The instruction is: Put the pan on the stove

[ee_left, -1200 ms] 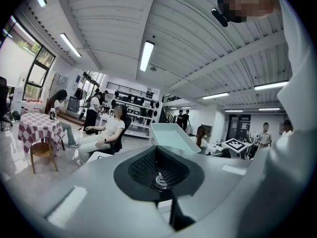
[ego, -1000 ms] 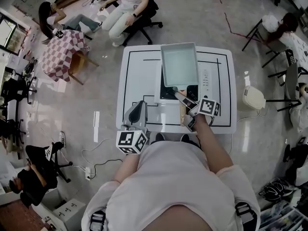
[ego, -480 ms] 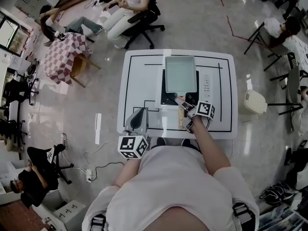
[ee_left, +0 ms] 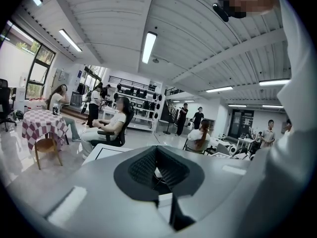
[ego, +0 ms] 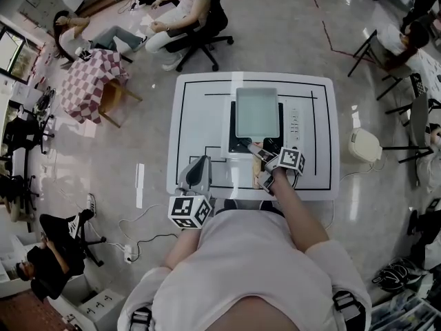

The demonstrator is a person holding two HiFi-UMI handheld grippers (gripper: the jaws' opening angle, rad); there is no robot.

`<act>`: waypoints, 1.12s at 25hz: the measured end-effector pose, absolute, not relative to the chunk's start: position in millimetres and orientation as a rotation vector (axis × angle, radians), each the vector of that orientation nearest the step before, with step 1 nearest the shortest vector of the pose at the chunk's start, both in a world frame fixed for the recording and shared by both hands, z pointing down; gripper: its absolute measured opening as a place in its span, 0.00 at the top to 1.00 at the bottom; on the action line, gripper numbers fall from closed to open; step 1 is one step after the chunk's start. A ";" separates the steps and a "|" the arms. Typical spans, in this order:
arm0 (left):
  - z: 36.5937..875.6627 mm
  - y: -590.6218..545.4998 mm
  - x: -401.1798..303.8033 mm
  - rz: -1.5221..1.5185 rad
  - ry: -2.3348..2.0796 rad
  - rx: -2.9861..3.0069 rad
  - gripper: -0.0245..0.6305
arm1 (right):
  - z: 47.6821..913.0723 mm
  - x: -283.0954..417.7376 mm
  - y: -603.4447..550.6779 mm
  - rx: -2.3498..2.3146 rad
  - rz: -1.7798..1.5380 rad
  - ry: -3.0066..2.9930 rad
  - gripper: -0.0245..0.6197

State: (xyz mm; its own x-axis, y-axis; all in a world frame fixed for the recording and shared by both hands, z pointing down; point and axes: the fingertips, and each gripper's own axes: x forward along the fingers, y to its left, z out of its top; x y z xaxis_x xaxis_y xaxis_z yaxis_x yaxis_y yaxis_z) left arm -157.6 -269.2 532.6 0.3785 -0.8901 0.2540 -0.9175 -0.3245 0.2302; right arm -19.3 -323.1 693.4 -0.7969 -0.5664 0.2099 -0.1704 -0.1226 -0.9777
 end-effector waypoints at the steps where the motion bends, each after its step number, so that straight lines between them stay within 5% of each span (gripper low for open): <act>1: 533.2 -270.0 -156.9 0.115 -1.578 2.311 0.95 | 693.6 -19.7 -323.8 -0.826 -2.009 1.852 0.75; 12: 536.6 -272.8 -147.5 0.123 -1.542 2.324 0.95 | 695.5 -19.7 -326.0 -0.852 -2.035 1.802 0.75; 14: 536.7 -272.7 -146.2 0.125 -1.538 2.328 0.95 | 693.2 -17.6 -327.4 -0.883 -2.020 1.821 0.62; 17: 537.2 -273.3 -145.4 0.127 -1.535 2.331 0.95 | 690.4 -12.3 -328.9 -0.953 -1.994 1.897 0.56; 28: 533.7 -277.2 -139.0 0.126 -1.524 2.359 0.95 | 644.9 47.8 -315.1 -1.359 -1.612 2.289 0.56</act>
State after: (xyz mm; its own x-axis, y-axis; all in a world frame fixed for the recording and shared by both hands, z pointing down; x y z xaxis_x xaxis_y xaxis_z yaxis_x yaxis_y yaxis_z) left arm -139.0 -277.2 533.7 0.4242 -0.8706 0.2492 -0.8997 -0.3740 0.2249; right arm 47.8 -315.1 644.9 -0.6184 -0.6575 0.4305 -0.6270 0.0825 -0.7747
